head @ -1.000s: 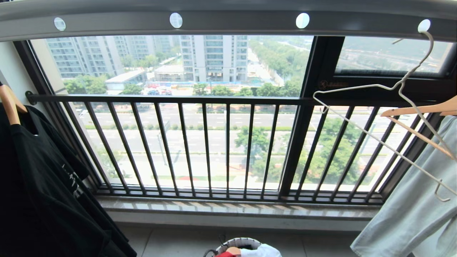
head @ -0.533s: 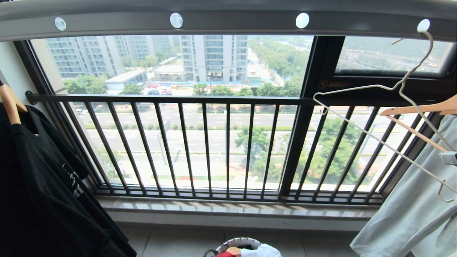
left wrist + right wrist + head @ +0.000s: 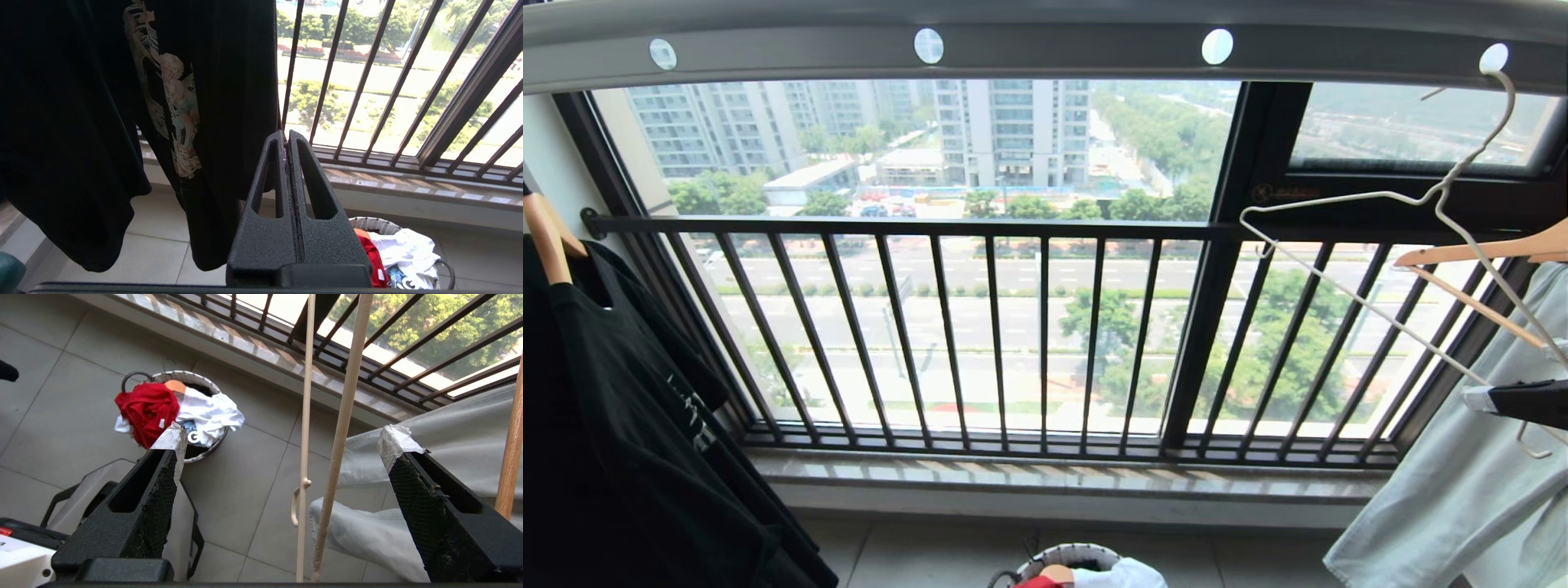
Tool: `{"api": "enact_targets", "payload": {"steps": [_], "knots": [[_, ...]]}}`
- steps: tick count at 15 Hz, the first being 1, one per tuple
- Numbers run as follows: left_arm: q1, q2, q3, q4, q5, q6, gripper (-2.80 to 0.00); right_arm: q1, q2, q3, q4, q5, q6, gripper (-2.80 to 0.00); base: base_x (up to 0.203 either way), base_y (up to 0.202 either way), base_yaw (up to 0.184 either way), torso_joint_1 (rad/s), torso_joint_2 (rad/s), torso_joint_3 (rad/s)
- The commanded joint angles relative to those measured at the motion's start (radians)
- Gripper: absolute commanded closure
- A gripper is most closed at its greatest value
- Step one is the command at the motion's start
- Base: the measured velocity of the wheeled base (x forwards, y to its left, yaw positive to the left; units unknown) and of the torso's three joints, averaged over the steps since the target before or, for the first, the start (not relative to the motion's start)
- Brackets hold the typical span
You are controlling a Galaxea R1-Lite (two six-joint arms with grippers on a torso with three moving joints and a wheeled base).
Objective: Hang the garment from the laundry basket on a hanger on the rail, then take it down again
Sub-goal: Pick up the clothes rack on the clothesline
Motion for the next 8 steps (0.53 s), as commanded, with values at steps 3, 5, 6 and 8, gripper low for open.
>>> {"api": "enact_targets", "payload": {"steps": [3, 5, 6, 8], "knots": [[0.0, 0.0, 0.0, 0.001, 0.0, -0.001, 0.0, -0.018, 0.03, 0.004, -0.007, 0.005, -0.001, -2.8, 0.0, 0.0, 0.0, 0.0, 0.0, 0.0], [0.0, 0.0, 0.0, -0.001, 0.0, -0.001, 0.0, -0.033, 0.051, 0.026, -0.046, 0.009, 0.0, -2.8, 0.0, 0.0, 0.0, 0.0, 0.0, 0.0], [0.0, 0.0, 0.0, -0.001, 0.0, -0.001, 0.0, -0.043, 0.059, 0.039, -0.058, 0.009, 0.0, -2.8, 0.0, 0.0, 0.0, 0.0, 0.0, 0.0], [0.0, 0.0, 0.0, 0.0, 0.0, -0.001, 0.0, -0.065, 0.075, 0.061, -0.09, 0.012, 0.001, -2.8, 0.0, 0.0, 0.0, 0.0, 0.0, 0.0]]}}
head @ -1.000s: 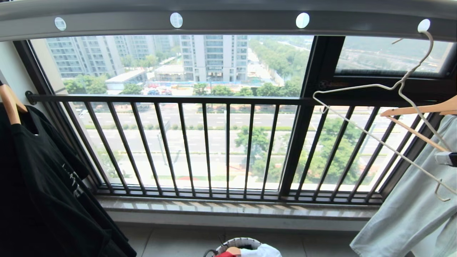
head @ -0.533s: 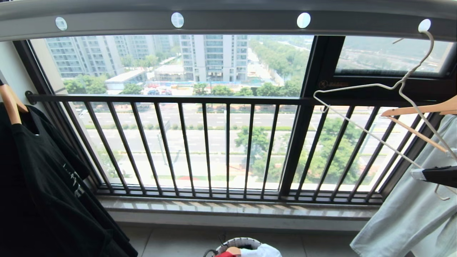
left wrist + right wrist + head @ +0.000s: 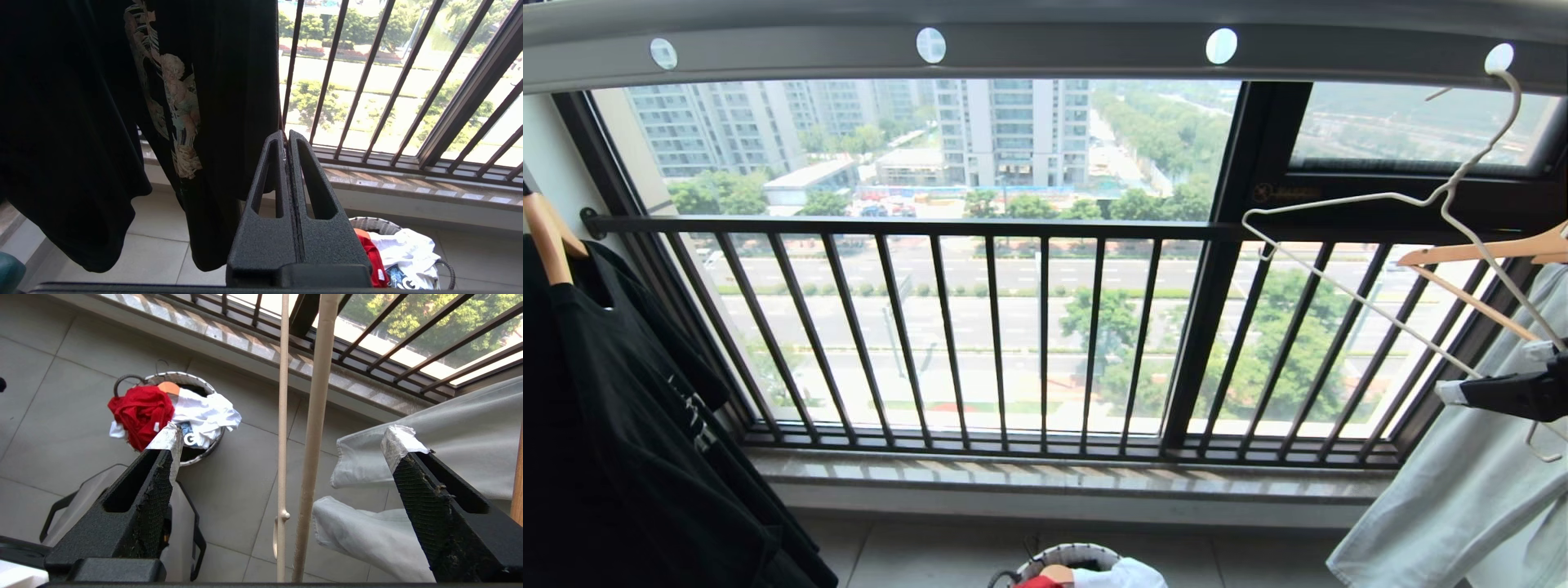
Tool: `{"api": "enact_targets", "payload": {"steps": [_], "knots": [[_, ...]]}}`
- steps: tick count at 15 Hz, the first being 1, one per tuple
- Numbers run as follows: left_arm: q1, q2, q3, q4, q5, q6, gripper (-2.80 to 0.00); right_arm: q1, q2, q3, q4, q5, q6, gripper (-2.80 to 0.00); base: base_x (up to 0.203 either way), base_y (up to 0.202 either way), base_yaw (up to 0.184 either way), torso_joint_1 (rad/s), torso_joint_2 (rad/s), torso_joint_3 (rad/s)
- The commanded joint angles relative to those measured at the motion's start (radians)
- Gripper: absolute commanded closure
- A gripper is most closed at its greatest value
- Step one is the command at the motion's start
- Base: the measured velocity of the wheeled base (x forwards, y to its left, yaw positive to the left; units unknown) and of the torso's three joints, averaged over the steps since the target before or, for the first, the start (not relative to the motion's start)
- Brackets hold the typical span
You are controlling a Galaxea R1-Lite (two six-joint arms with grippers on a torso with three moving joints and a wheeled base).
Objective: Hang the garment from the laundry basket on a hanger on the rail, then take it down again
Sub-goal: Pick up the clothes rack on the clothesline
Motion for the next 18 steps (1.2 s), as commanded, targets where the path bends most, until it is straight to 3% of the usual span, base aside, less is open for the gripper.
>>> {"api": "enact_targets", "payload": {"steps": [1, 3, 6, 15, 16, 18], "knots": [[0.0, 0.0, 0.0, 0.0, 0.0, -0.001, 0.0, -0.021, 0.025, 0.025, -0.033, 0.008, 0.001, -2.8, 0.0, 0.0, 0.0, 0.0, 0.0, 0.0], [0.0, 0.0, 0.0, -0.001, 0.0, -0.001, 0.0, -0.042, 0.05, 0.03, -0.077, 0.042, 0.019, -2.8, 0.0, 0.0, 0.0, 0.0, 0.0, 0.0], [0.0, 0.0, 0.0, -0.001, 0.0, -0.001, 0.0, -0.047, 0.074, 0.033, -0.131, 0.066, 0.111, -2.8, 0.0, 0.0, 0.0, 0.0, 0.0, 0.0], [0.0, 0.0, 0.0, -0.001, 0.0, -0.001, 0.0, -0.047, 0.072, 0.044, -0.137, 0.071, 0.103, -2.8, 0.0, 0.0, 0.0, 0.0, 0.0, 0.0], [0.0, 0.0, 0.0, -0.001, 0.0, -0.001, 0.0, -0.047, 0.073, 0.042, -0.137, 0.071, 0.103, 0.0, 0.0, 0.0, 0.0, 0.0, 0.0, 0.0], [0.0, 0.0, 0.0, -0.001, 0.0, -0.001, 0.0, -0.047, 0.071, 0.042, -0.137, 0.071, 0.104, 0.0, 0.0, 0.0, 0.0, 0.0, 0.0, 0.0]]}}
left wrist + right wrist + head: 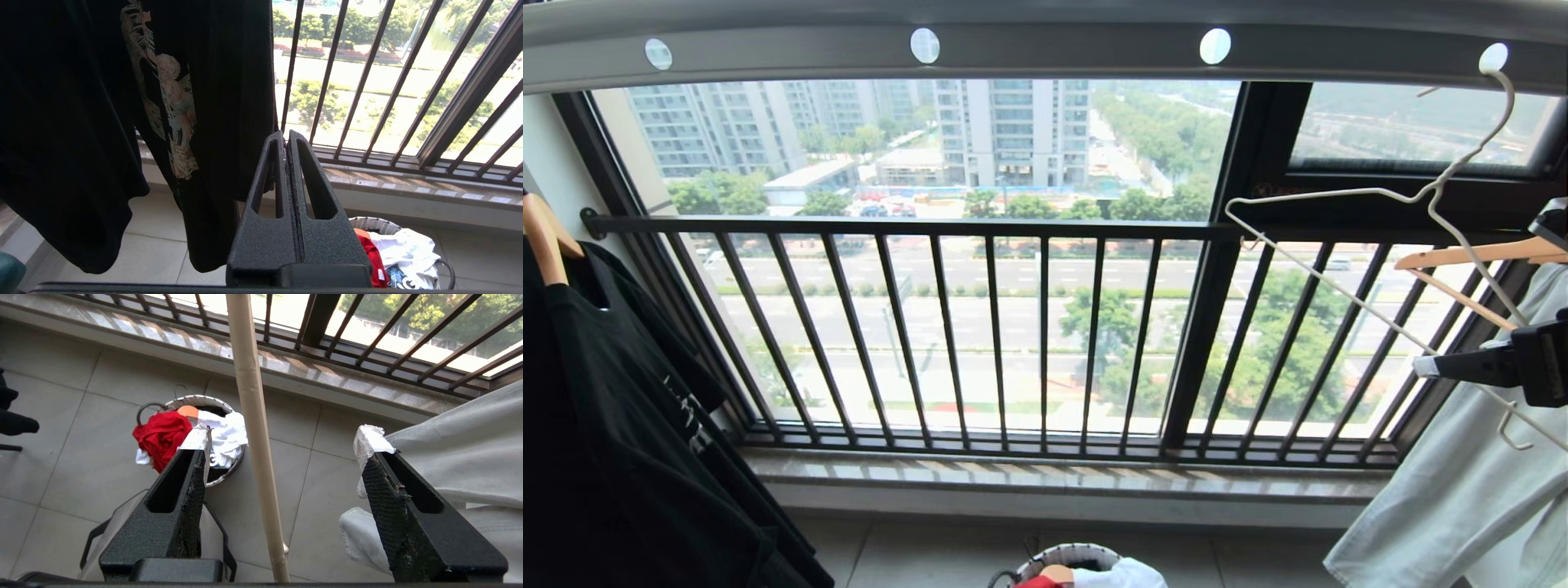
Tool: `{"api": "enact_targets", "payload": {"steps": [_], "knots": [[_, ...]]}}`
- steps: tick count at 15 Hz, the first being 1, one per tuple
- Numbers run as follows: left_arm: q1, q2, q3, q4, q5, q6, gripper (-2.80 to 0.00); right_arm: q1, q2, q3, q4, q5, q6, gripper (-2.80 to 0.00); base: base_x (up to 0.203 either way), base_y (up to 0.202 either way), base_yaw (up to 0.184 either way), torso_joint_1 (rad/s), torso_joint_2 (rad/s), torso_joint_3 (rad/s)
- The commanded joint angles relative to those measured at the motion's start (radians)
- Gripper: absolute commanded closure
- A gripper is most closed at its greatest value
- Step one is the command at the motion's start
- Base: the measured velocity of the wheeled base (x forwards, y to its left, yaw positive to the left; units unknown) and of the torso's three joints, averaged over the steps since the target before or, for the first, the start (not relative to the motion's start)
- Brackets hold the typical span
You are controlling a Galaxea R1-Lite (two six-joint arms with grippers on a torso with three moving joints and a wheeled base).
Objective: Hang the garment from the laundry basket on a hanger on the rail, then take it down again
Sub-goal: Pick up the clothes rack on the clothesline
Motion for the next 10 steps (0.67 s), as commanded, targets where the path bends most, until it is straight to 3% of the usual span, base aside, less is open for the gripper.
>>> {"api": "enact_targets", "payload": {"steps": [1, 10], "knots": [[0.0, 0.0, 0.0, 0.0, 0.0, -0.001, 0.0, 0.0, -0.005, 0.0, 0.002, 0.002, -0.002, 0.0, 0.0, 0.0, 0.0, 0.0, 0.0, 0.0], [0.0, 0.0, 0.0, -0.001, 0.0, -0.001, 0.0, 0.0, -0.02, 0.004, 0.002, -0.002, -0.004, 0.0, 0.0, 0.0, 0.0, 0.0, 0.0, 0.0]]}}
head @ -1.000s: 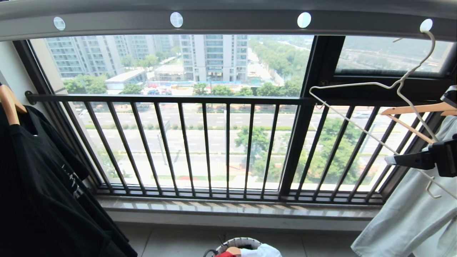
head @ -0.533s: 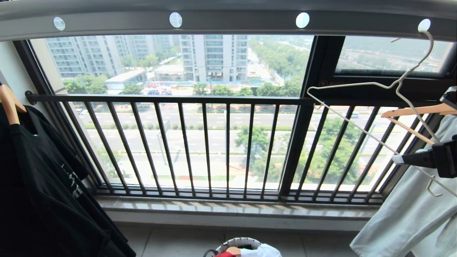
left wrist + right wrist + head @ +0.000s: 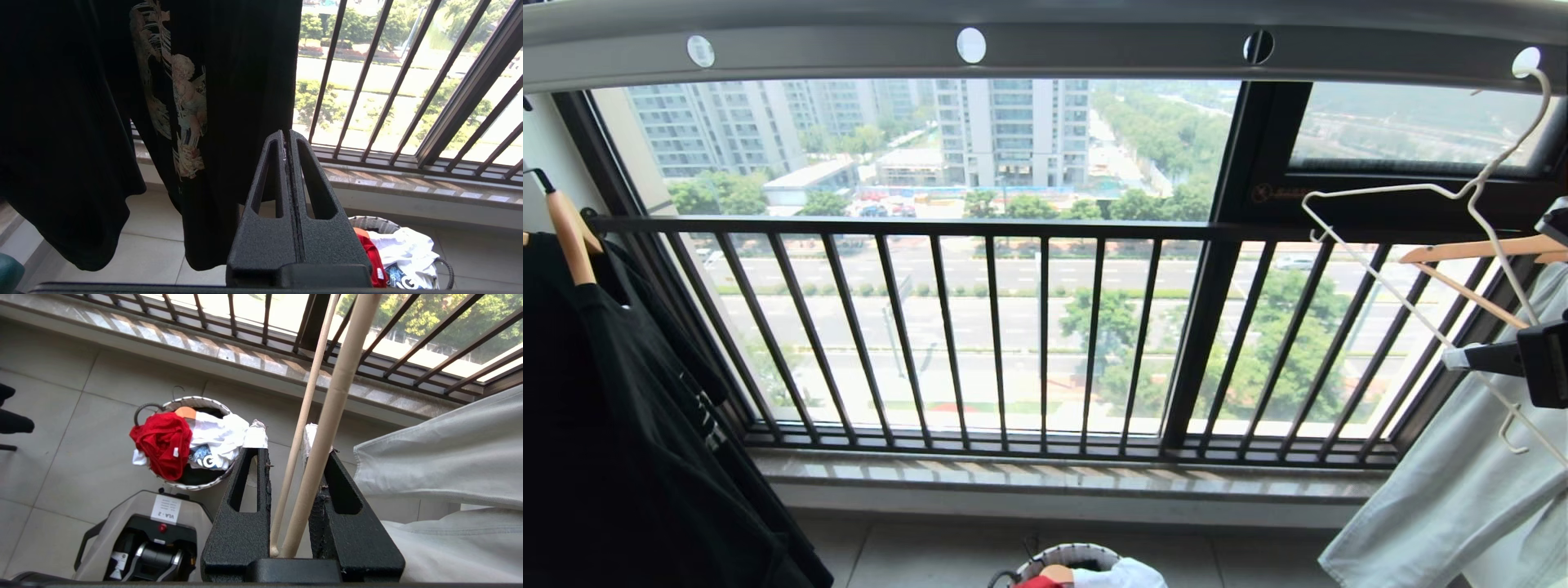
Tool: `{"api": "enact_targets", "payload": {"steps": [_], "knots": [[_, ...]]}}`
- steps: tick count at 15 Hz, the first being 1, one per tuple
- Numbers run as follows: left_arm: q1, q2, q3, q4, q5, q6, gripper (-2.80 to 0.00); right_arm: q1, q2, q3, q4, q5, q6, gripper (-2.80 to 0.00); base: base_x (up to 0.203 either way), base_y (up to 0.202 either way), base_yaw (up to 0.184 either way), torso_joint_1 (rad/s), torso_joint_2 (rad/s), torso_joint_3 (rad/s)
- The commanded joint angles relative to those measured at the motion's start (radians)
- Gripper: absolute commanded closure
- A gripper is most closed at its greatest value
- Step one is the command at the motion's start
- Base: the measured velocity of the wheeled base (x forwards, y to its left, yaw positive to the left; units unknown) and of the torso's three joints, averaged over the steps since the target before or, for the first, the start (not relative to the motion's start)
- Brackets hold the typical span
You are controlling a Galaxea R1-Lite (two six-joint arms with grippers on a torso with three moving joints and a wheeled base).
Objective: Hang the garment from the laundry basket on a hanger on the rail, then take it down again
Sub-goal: Pick up the clothes rack on the clothesline
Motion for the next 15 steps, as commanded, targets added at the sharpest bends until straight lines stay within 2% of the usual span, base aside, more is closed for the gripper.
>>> {"api": "enact_targets", "payload": {"steps": [1, 8, 15], "knots": [[0.0, 0.0, 0.0, 0.0, 0.001, -0.001, 0.0, 0.0, -0.011, 0.001, 0.002, 0.001, -0.001, 0.0, 0.0, 0.0, 0.0, 0.0, 0.0, 0.0], [0.0, 0.0, 0.0, 0.0, 0.001, -0.001, 0.0, 0.0, -0.037, 0.007, 0.002, -0.002, -0.023, 0.0, 0.0, 0.0, 0.0, 0.0, 0.0, 0.0], [0.0, 0.0, 0.0, -0.001, 0.001, -0.001, 0.0, 0.0, -0.115, 0.016, 0.005, -0.014, -0.079, 0.0, 0.0, 0.0, 0.0, 0.0, 0.0, 0.0]]}}
